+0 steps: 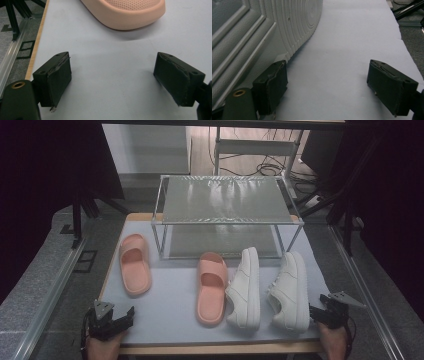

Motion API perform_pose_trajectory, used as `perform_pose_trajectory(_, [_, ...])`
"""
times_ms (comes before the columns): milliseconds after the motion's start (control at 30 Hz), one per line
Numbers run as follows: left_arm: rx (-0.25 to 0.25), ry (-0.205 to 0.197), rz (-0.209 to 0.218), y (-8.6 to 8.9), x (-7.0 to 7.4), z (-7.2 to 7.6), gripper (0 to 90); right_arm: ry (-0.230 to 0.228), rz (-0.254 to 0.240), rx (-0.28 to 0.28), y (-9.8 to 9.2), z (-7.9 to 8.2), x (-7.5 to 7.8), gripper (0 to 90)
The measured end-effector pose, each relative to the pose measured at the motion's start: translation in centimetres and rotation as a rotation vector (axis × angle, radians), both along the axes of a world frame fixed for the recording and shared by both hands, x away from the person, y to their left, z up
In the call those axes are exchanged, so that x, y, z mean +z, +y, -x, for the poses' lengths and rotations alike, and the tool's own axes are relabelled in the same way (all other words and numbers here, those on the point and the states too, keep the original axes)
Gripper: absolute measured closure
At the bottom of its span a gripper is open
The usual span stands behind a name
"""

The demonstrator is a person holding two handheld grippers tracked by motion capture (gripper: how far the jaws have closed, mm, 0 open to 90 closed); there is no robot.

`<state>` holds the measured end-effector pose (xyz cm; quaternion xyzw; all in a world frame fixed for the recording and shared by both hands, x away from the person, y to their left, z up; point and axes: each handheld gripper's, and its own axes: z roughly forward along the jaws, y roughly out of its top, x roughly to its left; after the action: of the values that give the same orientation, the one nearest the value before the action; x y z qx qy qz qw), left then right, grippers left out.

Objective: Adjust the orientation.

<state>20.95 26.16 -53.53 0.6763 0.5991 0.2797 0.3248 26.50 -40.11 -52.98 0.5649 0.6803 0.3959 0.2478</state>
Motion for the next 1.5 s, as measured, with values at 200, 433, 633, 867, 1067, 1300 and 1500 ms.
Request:
perform_pose_trajectory(200, [-0.001,0.007,0.004,0.0,0.1,-0.1,15.1,-0.001,0.002,0.000,0.0,0.0,0.0,17.3])
perform_pose_trajectory(433, [0.011,0.021,-0.001,-0.2,0.2,-0.1,15.6,-0.001,0.002,0.000,0.0,0.0,0.0,17.3])
perform_pose_trajectory(633, [0.006,0.017,0.002,-0.1,0.2,-0.1,15.6,0.000,0.002,0.000,0.0,0.0,0.0,17.4])
perform_pose_trajectory(867, [-0.005,0.023,0.005,-0.1,0.3,-0.1,17.2,-0.001,0.002,0.000,0.0,0.1,0.0,17.4])
perform_pose_trajectory(1067, [-0.049,0.013,0.025,-0.6,1.0,-0.2,18.1,-0.001,0.002,0.001,0.0,0.1,0.0,17.4])
perform_pose_trajectory(1300, [-0.093,0.017,0.048,-1.2,2.4,-1.2,24.0,-0.001,0.002,0.000,0.0,0.1,0.0,17.4])
perform_pose_trajectory(1500, [-0.098,0.023,0.070,-1.1,2.7,-2.3,24.1,-0.001,0.002,0.000,0.0,0.1,0.0,17.4])
